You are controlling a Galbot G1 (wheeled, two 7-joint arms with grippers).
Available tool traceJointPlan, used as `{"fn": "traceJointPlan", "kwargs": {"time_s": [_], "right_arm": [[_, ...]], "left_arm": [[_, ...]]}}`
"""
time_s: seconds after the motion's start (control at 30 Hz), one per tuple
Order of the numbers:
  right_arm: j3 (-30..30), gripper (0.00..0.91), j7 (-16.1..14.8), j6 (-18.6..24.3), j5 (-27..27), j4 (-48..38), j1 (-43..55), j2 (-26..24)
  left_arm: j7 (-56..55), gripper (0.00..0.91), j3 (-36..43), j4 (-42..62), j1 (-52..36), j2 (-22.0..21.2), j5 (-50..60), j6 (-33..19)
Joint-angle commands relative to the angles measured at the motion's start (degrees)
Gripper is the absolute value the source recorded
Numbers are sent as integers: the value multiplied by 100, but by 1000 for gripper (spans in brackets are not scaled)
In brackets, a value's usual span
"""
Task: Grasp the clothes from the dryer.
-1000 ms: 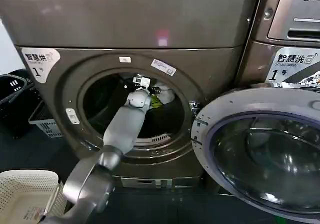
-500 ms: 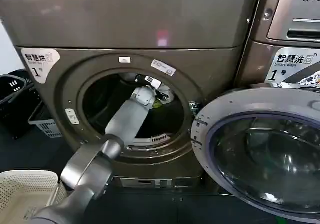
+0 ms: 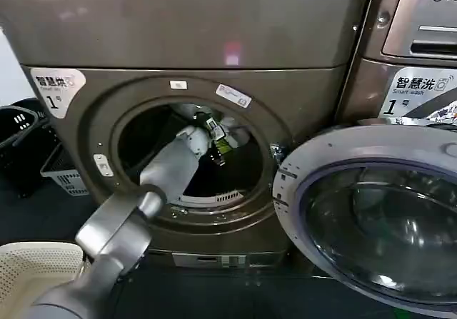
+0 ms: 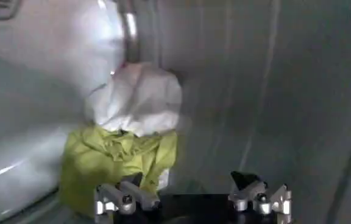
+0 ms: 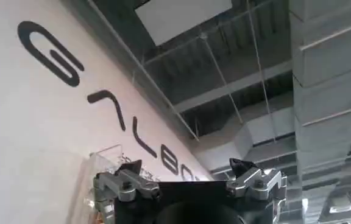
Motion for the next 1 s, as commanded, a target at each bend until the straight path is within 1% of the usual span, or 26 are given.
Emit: {"fn": "traceJointPlan", "kwargs": {"time_s": [0.03,0.17,0.43,0.63,1.0], "right_arm": [[1,907,4,-29,12,5,-13,-7],[3,907,-10,-116,25,13,-16,-27],[-74,907,-32,-148,16,73,39,-49],[-125,907,-46,-148,-10,88,86,-51],[-178,907,-53,-150,-29,124,136,-18]], "left_arm": [[1229,907,725,437,-244,64,1148,-411],[1595,907,1013,538,-308,41,1277,-549],[1891,907,1393,783,-345,9,1586,-794],[2021,907,1559,871,-333,14,1929,-891],[2223,907,1655,923,-237,18,2019,-961]]}}
